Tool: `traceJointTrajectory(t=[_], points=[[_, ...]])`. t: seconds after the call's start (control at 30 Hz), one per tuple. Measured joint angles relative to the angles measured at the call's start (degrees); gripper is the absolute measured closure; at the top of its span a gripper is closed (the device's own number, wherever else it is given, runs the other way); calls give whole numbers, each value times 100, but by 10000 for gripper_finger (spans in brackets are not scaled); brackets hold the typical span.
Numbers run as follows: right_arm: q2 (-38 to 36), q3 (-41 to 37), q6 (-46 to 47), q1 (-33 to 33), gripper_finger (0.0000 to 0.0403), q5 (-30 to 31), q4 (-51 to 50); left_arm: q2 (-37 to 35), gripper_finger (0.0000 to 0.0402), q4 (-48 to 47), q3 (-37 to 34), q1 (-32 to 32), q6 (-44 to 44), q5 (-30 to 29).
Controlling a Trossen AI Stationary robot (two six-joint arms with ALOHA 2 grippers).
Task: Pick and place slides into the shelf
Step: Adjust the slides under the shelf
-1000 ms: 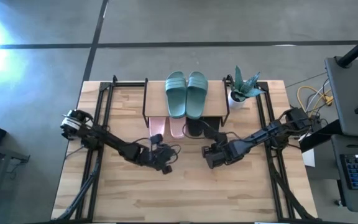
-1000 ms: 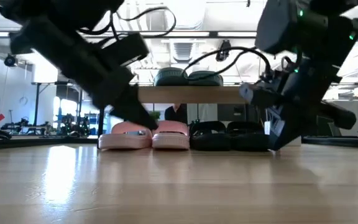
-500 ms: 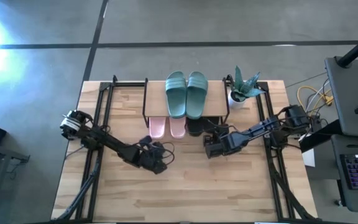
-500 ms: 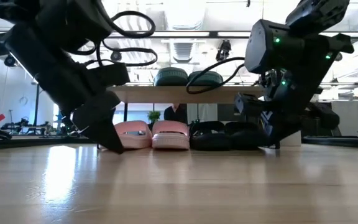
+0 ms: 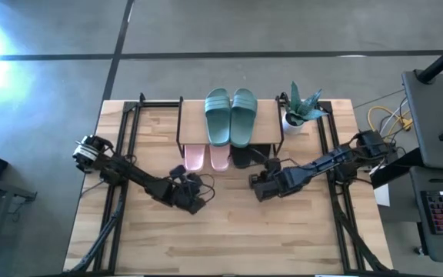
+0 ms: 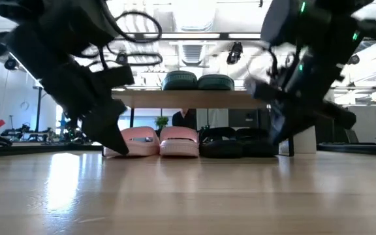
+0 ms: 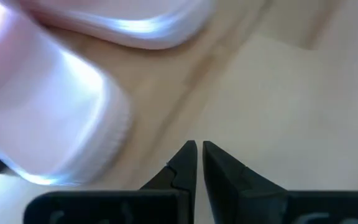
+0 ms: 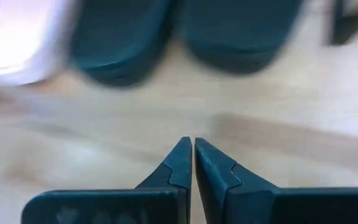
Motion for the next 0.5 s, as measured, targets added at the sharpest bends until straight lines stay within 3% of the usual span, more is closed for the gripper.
traceJointTrajectory(t=[0.27,0.5], points=[[-206,499,-716,540,390,11,899,0,389,94,-142,595,949,48],[-294,1209,-1396,835,390,4,905,-72,389,870,-212,715,1485,992]])
